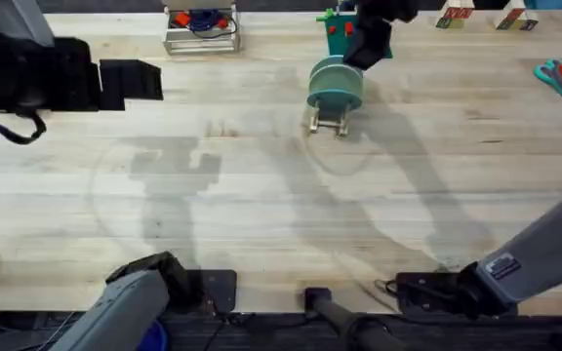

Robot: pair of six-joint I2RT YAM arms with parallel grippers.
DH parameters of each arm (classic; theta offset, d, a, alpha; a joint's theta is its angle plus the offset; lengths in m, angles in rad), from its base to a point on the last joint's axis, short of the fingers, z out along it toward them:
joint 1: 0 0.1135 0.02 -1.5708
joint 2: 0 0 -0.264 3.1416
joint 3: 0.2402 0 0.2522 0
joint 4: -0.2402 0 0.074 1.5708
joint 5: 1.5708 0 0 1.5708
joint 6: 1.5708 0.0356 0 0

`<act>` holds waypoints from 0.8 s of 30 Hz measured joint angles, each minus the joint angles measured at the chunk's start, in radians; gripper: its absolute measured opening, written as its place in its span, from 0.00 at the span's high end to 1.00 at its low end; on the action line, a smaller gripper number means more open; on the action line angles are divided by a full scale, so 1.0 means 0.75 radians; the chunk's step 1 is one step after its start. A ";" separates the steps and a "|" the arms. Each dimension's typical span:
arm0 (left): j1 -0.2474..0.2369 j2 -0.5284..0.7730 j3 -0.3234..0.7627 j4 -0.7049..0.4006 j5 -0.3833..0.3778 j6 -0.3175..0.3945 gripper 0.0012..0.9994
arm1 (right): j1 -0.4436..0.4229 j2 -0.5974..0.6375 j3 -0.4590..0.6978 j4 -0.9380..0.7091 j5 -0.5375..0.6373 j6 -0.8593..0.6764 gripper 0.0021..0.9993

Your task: Pick up the plates from the table one by one and place each into a slot on the dish rack.

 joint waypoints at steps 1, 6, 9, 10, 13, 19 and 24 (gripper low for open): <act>0.000 0.000 0.000 0.000 0.000 0.000 0.01 | 0.000 -0.015 0.000 0.000 0.000 0.014 0.01; 0.000 0.000 0.000 0.000 0.000 0.000 0.01 | -0.018 -0.100 0.000 0.001 -0.001 0.084 0.00; 0.000 0.000 0.000 0.000 0.000 0.000 0.01 | -0.072 -0.156 0.000 0.002 -0.001 0.161 0.01; 0.000 0.000 0.000 0.000 0.000 0.000 0.01 | -0.101 -0.174 0.000 0.002 -0.001 0.193 0.01; 0.000 0.000 0.000 0.000 0.000 0.000 0.01 | -0.210 -0.224 0.000 0.000 -0.001 0.276 0.00; 0.000 0.000 0.000 0.000 0.000 0.000 0.01 | -0.419 -0.333 -0.063 0.003 -0.004 0.344 0.00; 0.000 0.000 0.000 0.000 0.000 0.000 0.01 | -0.537 -0.505 -0.303 0.034 -0.018 0.354 0.01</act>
